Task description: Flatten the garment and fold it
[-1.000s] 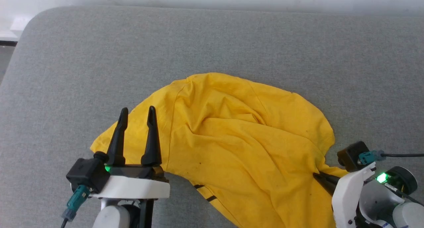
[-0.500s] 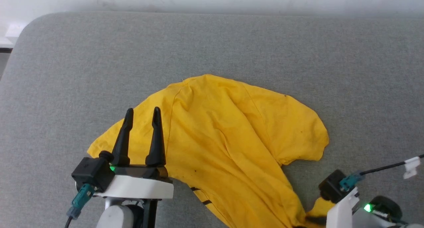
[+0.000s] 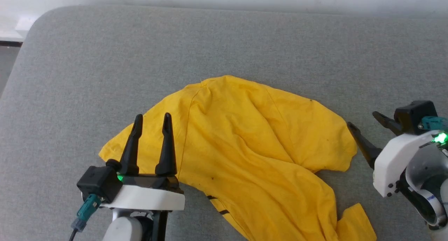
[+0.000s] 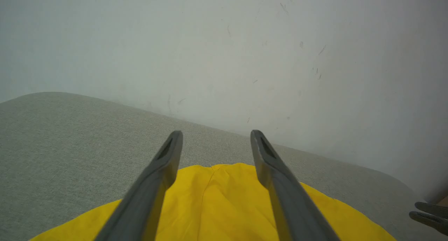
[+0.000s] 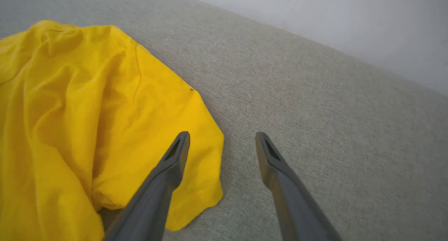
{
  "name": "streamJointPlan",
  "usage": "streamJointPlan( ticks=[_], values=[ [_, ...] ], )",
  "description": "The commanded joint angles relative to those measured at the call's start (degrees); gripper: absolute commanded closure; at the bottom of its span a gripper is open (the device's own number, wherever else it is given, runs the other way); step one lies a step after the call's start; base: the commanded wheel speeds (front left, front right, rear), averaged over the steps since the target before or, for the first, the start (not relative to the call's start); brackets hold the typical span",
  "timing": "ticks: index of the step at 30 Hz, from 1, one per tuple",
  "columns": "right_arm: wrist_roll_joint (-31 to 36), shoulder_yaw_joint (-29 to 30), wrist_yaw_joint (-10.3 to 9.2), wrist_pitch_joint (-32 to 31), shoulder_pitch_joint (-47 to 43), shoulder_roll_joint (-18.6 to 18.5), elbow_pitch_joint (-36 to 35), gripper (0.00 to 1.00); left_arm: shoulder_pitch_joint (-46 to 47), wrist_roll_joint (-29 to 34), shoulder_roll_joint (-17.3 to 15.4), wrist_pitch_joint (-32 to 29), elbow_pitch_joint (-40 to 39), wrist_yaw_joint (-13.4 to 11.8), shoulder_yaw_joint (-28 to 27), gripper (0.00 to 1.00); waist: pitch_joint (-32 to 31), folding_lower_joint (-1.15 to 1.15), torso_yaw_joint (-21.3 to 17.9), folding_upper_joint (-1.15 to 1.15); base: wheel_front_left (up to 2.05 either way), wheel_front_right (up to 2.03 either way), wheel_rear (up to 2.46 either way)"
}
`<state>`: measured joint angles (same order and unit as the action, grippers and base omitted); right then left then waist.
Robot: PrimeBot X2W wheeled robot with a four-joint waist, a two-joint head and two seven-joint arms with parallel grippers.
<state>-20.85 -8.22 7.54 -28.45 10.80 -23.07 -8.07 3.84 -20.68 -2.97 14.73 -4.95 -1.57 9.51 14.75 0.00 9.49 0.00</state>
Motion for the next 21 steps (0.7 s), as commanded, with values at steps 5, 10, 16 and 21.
streamJointPlan(
  ticks=[5, 10, 16, 21],
  values=[
    [2.25, -2.82, -0.05, -0.57, 3.98, -0.28, 8.4, 0.0, 1.76, -0.09, 0.09, 0.27, -0.15, 0.06, 0.74, 0.0, 2.29, 0.0, 2.05, 0.0, 0.0, 0.0, 0.0],
    [0.07, -6.43, -0.05, -2.93, 5.25, 0.51, 15.39, 0.52, 2.58, 0.47, 0.09, 0.27, -0.05, 0.04, 1.25, 0.0, 3.12, 0.0, 3.23, 0.0, 0.0, 0.0, 0.0],
    [1.37, -4.87, -0.05, 0.4, 6.55, 1.74, 18.81, 1.0, 1.81, 1.79, 0.09, 0.27, 0.29, -0.19, 0.28, 0.0, 2.46, 0.0, 2.24, 0.0, 0.0, 0.0, 0.0],
    [2.93, -0.21, -0.05, 4.14, 9.66, -0.12, 17.0, 1.0, 0.42, 3.79, 0.09, 0.27, 0.86, 0.23, -1.34, 0.0, 0.35, 0.0, -0.55, 0.0, 0.0, 0.0, 0.0]
  ],
)
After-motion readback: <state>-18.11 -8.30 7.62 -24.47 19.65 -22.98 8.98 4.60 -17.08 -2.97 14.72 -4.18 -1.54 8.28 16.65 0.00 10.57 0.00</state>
